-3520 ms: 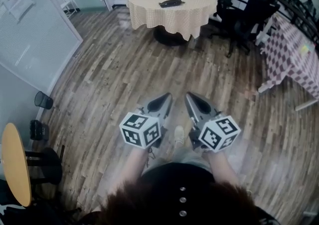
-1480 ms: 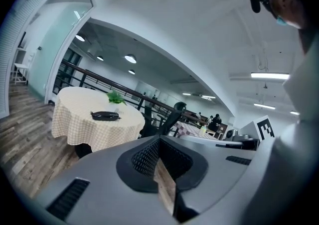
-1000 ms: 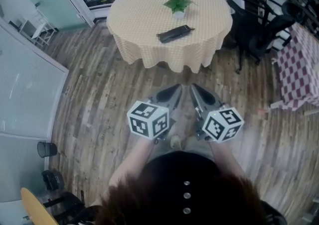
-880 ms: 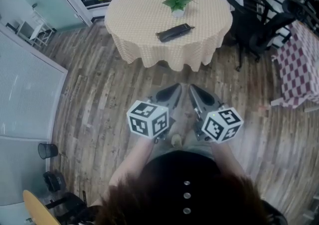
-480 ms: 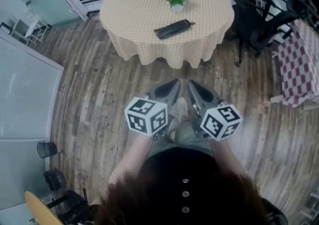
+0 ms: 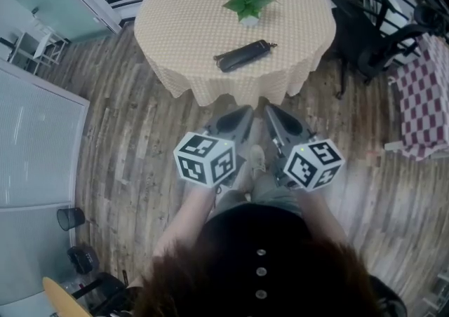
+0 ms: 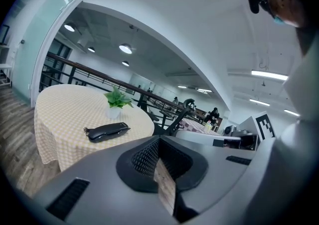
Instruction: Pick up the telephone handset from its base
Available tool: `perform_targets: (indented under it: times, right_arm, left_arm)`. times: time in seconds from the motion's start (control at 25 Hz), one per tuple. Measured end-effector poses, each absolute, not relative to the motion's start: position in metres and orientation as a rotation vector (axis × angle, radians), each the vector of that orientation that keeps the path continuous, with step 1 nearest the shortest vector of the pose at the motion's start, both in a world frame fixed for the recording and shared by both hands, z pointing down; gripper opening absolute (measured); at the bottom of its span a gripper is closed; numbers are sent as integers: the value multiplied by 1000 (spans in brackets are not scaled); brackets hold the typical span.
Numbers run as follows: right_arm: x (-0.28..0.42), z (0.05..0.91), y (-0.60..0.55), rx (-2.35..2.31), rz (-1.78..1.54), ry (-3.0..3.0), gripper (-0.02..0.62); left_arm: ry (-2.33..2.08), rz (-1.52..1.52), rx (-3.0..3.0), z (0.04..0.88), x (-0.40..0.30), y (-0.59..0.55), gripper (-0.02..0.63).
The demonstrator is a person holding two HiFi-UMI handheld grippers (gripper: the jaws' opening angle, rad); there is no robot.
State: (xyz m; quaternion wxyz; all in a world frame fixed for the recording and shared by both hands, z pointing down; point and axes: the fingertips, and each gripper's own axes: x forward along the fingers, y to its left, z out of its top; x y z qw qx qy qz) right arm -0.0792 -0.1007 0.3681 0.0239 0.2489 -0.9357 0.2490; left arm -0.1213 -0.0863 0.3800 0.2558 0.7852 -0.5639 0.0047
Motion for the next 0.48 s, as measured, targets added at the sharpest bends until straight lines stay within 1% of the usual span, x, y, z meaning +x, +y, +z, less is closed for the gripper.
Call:
perform_targets:
  times: [0.48]
  right_arm:
    - [-100, 370, -206, 799, 796, -2863, 9]
  left_arm:
    - [-1488, 32, 2130, 380, -143, -189, 8]
